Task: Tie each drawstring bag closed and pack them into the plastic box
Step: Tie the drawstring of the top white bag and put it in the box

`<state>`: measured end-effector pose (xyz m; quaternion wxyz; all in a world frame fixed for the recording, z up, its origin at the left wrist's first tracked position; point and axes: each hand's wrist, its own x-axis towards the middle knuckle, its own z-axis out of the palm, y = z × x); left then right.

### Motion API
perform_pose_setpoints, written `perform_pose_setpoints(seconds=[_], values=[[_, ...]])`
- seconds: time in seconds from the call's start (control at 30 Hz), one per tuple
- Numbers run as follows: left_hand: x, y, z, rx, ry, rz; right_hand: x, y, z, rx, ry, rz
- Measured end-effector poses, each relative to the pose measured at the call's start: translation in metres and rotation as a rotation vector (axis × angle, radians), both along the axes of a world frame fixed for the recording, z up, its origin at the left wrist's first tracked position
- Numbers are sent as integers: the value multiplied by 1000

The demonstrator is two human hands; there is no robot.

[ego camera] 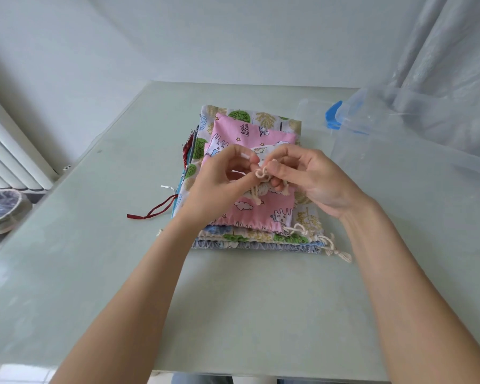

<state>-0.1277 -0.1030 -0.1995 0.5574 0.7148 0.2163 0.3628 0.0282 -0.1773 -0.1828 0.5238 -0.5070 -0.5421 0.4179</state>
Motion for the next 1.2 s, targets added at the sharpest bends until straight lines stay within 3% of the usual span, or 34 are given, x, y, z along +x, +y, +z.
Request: perform_pose_setpoints(seconds=[0.13,0.3,0.5,0.6,0.77,1.0,1.2], values=[[-1,3,-2,-46,4,-67,3,-4,3,32,-125,17],[-1,5,-5,-30,40,-21,-5,0,1,128,-388,-177],[-1,10,-8,48,52,68,-25,7,-5,391,-983,-436],[0,10,-9,110,44,126,-29,9,-6,391,-1156,-473],[2,5,-9,101,25,67,-23,5,-2,379,-1192,-454],[-9,12,-4,-23,-38,-89,-18,4,0,507,-972,-375],[-10,10,-6,140,-61,-14,-23,6,-2,577,-896,-272]])
